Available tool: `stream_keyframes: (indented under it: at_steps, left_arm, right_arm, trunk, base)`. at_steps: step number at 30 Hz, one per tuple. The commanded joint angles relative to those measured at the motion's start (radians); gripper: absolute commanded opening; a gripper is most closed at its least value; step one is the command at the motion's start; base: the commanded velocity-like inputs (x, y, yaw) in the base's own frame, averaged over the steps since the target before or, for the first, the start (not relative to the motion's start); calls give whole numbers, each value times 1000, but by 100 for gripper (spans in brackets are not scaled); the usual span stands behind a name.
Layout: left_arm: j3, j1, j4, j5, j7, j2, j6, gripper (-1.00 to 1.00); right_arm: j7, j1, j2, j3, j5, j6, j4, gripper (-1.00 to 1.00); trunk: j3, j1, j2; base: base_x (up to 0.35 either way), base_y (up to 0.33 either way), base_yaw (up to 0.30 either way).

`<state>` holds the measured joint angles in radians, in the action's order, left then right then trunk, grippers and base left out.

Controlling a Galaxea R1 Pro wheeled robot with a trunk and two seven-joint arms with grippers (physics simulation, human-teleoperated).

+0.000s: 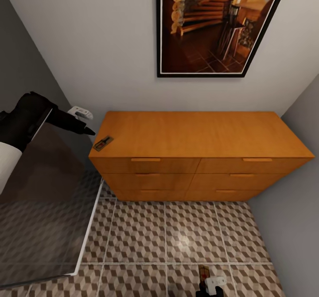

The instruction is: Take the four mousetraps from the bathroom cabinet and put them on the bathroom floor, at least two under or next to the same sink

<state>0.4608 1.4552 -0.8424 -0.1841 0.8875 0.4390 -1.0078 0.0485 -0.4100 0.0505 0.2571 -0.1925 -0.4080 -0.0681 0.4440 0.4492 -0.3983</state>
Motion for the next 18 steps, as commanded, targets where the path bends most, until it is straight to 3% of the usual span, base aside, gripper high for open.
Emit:
stream_keyframes:
  at_steps: [1, 7, 18]
  left_arm:
    - [2, 1, -1, -10, 10, 1, -2, 100]
    - [2, 0, -1, -10, 10, 1, -2, 100]
    - [2, -2, -1, -11, 10, 1, -2, 100]
  right_arm:
    - [10, -1, 0, 4, -13, -5, 2, -100]
    - [10, -1, 0, 5, -13, -5, 1, -100]
    - [10, -1, 0, 4, -13, -5, 1, -100]
  trunk:
    - [3, 1, -2]
    - [13, 1, -2]
    - [19, 1, -2]
  base:
    - [161, 0, 0]
    - [135, 0, 0]
    - [12, 0, 0]
